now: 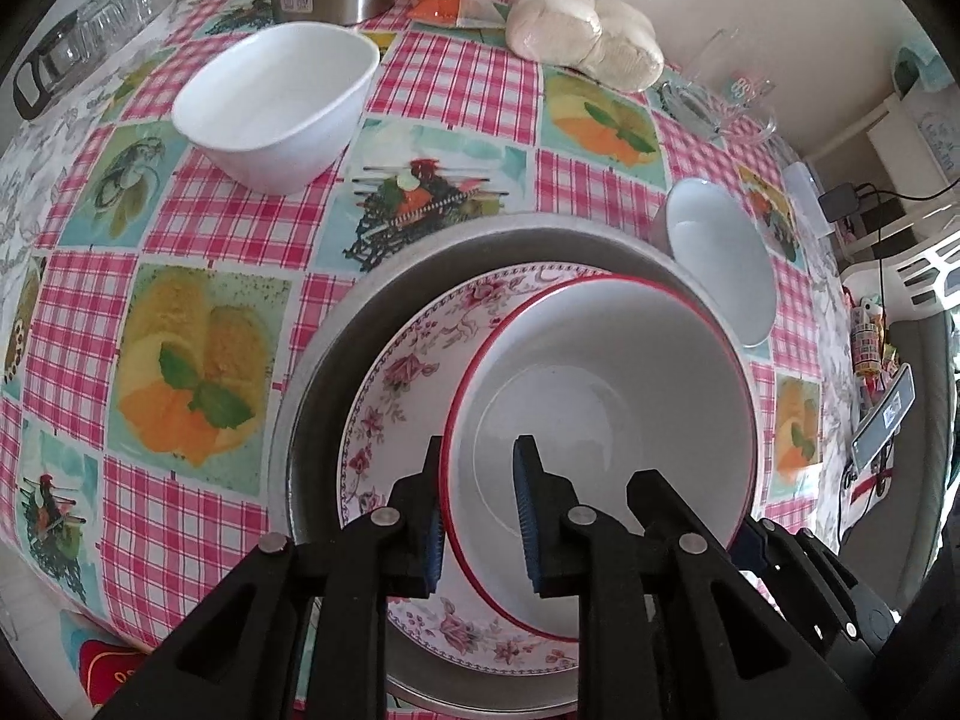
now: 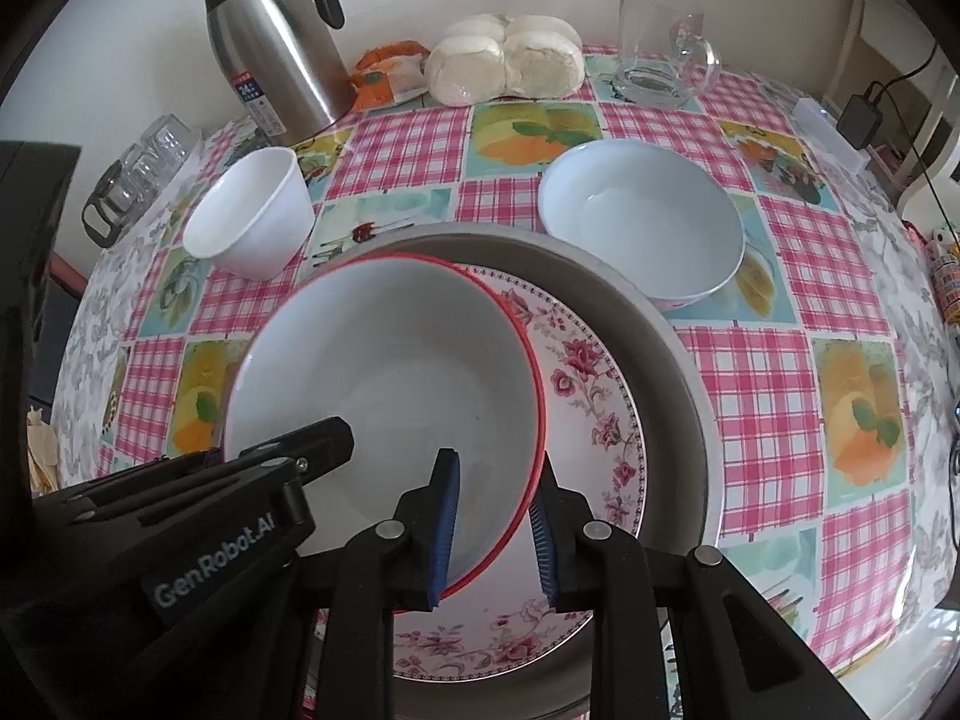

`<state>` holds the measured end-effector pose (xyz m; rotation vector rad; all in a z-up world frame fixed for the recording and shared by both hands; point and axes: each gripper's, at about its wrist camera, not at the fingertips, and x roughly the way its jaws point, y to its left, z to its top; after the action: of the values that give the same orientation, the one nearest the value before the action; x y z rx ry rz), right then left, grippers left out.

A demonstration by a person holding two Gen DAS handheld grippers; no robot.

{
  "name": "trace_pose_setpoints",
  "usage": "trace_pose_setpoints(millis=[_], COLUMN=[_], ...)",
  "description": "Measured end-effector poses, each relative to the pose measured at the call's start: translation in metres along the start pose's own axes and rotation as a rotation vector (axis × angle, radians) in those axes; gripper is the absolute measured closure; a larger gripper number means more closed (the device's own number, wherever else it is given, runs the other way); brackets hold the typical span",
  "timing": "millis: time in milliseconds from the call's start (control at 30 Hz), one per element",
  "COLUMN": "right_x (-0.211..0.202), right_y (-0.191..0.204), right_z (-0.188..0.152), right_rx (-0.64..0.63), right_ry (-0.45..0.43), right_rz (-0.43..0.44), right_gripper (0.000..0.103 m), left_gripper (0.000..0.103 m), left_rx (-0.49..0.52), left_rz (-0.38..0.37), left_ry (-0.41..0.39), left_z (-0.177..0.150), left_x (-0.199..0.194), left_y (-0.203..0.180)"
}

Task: Organize plates and bowls
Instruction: 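Lower the red-rimmed bowl onto the floral plate in the basin, then open the right tool and release the red-rimmed bowl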

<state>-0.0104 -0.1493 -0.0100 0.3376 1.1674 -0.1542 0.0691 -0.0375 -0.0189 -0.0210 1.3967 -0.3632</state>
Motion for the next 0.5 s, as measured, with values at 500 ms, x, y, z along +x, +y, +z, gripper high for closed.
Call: trace_pose_setpoints(millis=[500], right_x=[-0.031], right_y=[-0.005], right_z=[0.007], right_rx=[0.046], right_ry=[-0.150], right_rz=[0.001], right_gripper=[0.078], left_gripper=[0.075], left_rx=[-0.016], left_rz=[0.010], left_ry=[-0.169], left_z=[0.004], left_x=[-0.039], left_y=[0.005])
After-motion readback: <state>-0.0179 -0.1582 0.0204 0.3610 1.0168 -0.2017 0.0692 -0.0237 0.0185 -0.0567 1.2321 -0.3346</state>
